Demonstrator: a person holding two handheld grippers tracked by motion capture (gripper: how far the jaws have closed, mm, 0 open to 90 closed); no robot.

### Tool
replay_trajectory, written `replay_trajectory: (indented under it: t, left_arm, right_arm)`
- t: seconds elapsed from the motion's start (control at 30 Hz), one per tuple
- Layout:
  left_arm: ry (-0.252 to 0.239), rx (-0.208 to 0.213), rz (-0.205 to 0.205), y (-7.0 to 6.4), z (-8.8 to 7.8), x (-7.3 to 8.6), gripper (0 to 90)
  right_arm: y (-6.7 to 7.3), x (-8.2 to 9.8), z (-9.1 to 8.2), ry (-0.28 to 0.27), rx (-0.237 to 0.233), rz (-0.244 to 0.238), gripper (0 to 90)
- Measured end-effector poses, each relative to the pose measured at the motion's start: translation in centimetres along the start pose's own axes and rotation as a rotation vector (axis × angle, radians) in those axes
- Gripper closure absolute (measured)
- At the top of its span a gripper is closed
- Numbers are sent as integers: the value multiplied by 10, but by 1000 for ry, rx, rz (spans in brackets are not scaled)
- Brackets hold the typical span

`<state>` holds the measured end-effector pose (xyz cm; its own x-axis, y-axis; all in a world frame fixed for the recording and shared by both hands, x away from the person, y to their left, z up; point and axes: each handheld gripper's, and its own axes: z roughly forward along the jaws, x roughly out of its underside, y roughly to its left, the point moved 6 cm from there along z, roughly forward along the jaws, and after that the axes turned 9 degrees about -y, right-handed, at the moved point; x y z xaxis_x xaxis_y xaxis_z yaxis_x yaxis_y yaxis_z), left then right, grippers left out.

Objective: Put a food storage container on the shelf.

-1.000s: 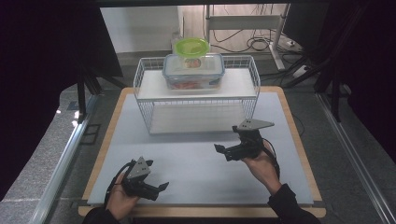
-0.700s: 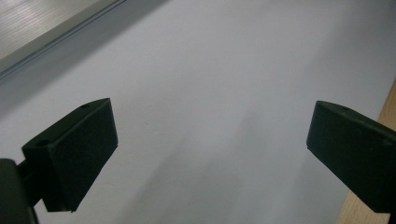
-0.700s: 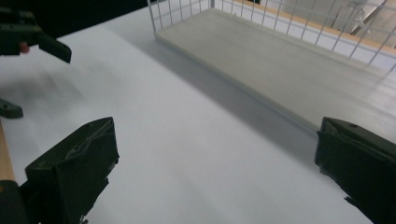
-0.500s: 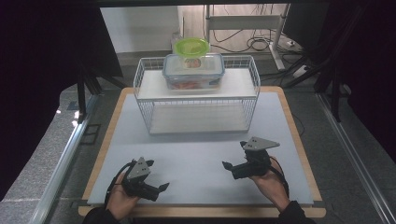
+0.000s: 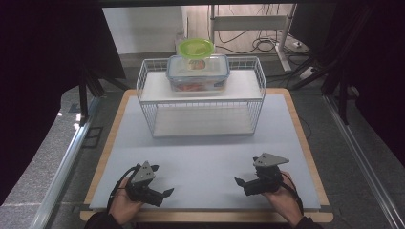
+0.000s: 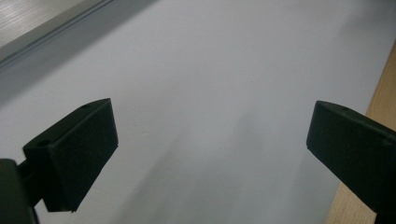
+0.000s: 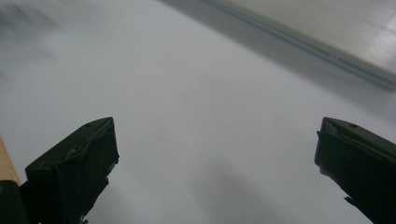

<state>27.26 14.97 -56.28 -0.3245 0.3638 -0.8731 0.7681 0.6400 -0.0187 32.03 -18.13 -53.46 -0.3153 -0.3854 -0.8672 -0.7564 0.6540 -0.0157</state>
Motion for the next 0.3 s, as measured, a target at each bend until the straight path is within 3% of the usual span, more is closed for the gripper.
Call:
replay_trajectory:
  t: [0.13, 0.3]
  left_arm:
    - [14, 11, 8, -2, 2, 1, 21]
    - [3, 9, -2, -1, 1, 0, 21]
  right_arm:
    - [-1, 13, 1, 48, 8, 12, 0]
    - [-2, 14, 2, 56, 11, 12, 0]
